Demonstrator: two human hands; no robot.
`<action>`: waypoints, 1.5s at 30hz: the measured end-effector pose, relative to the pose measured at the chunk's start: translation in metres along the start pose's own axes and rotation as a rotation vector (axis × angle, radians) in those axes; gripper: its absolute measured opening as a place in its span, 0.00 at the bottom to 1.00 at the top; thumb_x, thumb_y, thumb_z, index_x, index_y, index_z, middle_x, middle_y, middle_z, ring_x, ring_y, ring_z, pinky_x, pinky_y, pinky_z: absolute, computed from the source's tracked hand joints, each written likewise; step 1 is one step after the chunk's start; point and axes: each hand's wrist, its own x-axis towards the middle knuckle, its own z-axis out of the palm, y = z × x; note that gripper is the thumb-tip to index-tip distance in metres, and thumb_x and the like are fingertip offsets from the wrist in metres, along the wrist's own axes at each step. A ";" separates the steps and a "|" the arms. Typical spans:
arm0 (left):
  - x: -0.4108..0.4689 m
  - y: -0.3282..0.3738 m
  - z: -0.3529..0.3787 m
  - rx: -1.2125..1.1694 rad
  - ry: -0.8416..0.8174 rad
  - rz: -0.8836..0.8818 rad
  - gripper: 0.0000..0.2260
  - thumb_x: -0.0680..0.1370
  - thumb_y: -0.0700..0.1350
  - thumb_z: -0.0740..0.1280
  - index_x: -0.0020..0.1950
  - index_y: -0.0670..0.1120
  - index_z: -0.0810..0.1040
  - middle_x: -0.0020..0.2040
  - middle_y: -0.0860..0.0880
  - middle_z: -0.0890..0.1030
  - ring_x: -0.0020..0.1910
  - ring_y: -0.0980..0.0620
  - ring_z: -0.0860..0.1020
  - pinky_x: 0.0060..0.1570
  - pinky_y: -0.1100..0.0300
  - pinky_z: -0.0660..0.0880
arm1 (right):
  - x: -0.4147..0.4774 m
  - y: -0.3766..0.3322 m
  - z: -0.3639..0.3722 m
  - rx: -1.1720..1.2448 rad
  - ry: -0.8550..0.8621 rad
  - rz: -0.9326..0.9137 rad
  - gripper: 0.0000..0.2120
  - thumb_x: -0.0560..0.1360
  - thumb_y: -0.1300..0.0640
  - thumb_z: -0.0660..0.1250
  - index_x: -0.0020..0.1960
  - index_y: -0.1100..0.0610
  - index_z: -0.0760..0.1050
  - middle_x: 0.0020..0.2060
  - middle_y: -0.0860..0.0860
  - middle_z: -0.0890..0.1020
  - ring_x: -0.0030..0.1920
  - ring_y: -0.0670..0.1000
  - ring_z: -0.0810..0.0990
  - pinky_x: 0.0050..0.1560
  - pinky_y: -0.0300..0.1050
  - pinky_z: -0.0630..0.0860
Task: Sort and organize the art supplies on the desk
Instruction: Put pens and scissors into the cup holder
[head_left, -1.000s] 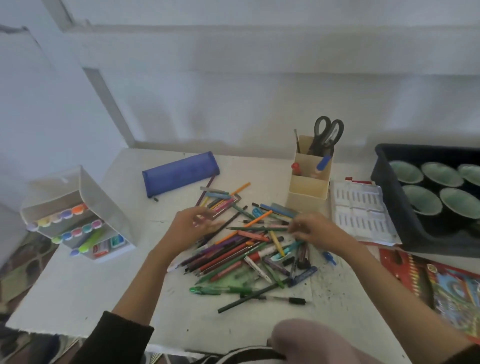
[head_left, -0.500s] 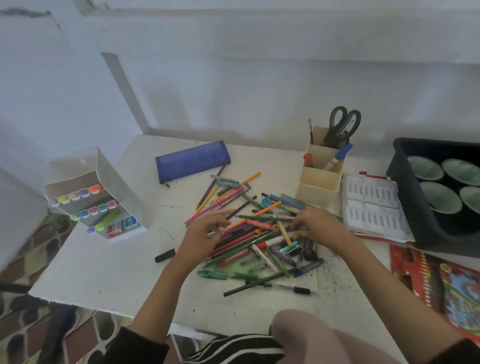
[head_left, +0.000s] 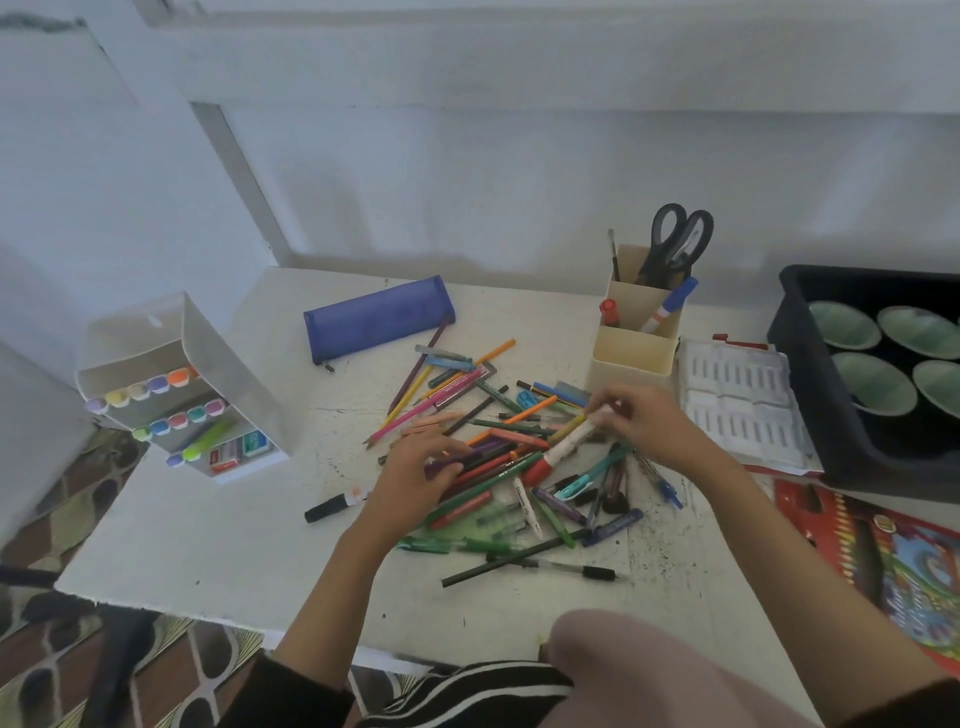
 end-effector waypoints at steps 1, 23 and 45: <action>0.000 -0.001 0.000 0.002 0.011 0.000 0.10 0.74 0.34 0.69 0.50 0.48 0.83 0.51 0.58 0.77 0.45 0.62 0.76 0.46 0.74 0.73 | -0.001 0.000 -0.002 0.098 0.046 0.021 0.04 0.75 0.58 0.67 0.44 0.50 0.77 0.40 0.51 0.79 0.37 0.50 0.77 0.37 0.40 0.75; -0.031 -0.077 -0.075 0.335 -0.277 -0.404 0.20 0.69 0.37 0.70 0.53 0.57 0.72 0.53 0.52 0.71 0.55 0.53 0.67 0.56 0.51 0.64 | -0.012 -0.023 0.023 1.204 -0.058 0.319 0.15 0.75 0.75 0.57 0.58 0.61 0.67 0.42 0.63 0.81 0.43 0.59 0.84 0.41 0.46 0.82; 0.018 0.018 -0.089 -0.150 0.282 0.010 0.07 0.72 0.39 0.73 0.45 0.50 0.79 0.42 0.54 0.82 0.38 0.56 0.80 0.44 0.60 0.78 | -0.005 -0.026 -0.006 0.665 0.260 0.148 0.08 0.76 0.58 0.65 0.55 0.56 0.75 0.47 0.53 0.82 0.46 0.54 0.79 0.47 0.48 0.77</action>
